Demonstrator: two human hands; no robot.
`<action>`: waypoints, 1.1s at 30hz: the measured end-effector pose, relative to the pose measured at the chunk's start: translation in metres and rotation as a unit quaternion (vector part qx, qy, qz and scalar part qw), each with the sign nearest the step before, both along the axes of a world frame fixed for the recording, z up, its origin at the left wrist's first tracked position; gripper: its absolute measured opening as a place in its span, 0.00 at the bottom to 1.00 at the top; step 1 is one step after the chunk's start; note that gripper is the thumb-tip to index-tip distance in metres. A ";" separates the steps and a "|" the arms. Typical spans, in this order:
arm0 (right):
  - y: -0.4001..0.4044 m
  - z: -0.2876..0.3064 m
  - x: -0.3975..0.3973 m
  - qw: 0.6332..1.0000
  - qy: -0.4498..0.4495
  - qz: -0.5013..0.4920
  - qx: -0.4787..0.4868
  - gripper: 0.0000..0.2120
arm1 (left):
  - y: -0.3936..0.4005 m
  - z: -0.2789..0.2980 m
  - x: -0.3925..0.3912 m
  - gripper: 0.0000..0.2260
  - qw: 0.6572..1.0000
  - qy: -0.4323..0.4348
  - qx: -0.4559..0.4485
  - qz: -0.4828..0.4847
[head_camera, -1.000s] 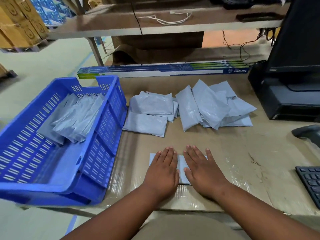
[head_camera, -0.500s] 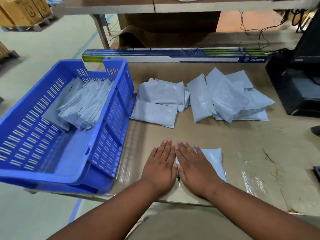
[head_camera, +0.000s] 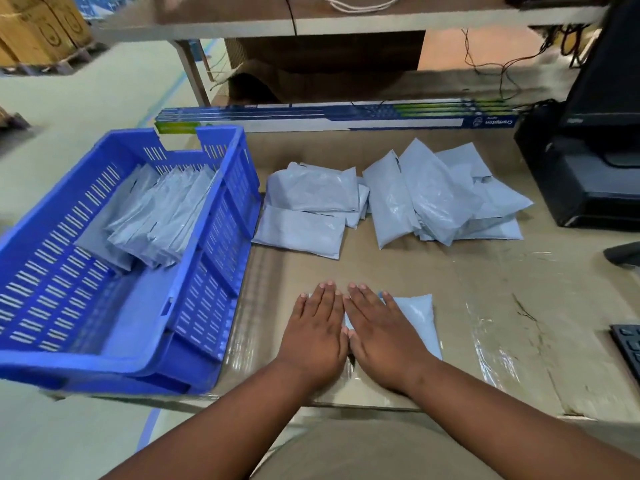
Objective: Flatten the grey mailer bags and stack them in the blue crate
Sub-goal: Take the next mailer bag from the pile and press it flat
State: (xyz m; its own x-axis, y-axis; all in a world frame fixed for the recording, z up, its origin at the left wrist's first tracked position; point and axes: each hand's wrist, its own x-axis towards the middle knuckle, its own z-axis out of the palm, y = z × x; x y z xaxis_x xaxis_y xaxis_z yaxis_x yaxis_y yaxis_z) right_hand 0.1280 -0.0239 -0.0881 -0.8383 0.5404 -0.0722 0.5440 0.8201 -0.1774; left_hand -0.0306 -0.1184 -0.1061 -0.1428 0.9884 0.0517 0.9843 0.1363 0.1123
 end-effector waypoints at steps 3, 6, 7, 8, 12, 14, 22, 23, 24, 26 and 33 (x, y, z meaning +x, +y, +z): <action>0.003 0.009 0.008 0.999 -0.001 -0.009 0.032 0.34 | 0.008 0.012 0.008 0.31 1.000 -0.005 0.023 -0.013; 0.006 0.010 0.022 0.998 -0.009 -0.018 0.056 0.33 | 0.018 0.010 0.017 0.30 0.998 -0.032 0.027 -0.040; 0.007 0.008 0.027 0.998 -0.011 -0.022 0.053 0.33 | 0.020 0.007 0.021 0.30 0.998 -0.037 0.022 -0.047; 0.008 0.004 0.031 0.999 -0.012 -0.027 0.045 0.33 | 0.022 0.004 0.024 0.30 0.998 -0.041 0.017 -0.050; 0.010 -0.004 0.037 0.999 0.007 -0.036 0.013 0.33 | 0.022 -0.001 0.029 0.30 0.998 -0.049 0.011 -0.046; 0.011 -0.005 0.039 0.999 0.020 -0.038 0.005 0.32 | 0.021 -0.002 0.029 0.29 0.998 -0.044 0.013 -0.047; 0.015 -0.008 0.040 0.999 0.012 -0.047 -0.016 0.32 | 0.022 -0.004 0.026 0.29 0.997 -0.054 -0.001 -0.051; 0.015 -0.009 0.040 0.999 0.007 -0.049 -0.015 0.32 | 0.022 -0.003 0.025 0.29 0.997 -0.052 0.000 -0.054; 0.016 -0.008 0.041 0.998 0.002 -0.054 -0.011 0.33 | 0.021 -0.002 0.023 0.29 0.997 -0.048 0.000 -0.059; 0.019 -0.006 0.048 0.997 -0.014 -0.075 -0.002 0.35 | 0.017 -0.001 0.017 0.29 0.997 -0.034 -0.006 -0.066; 0.038 0.001 0.097 0.993 -0.058 -0.099 -0.001 0.41 | -0.012 0.008 -0.012 0.33 0.997 0.005 -0.076 -0.008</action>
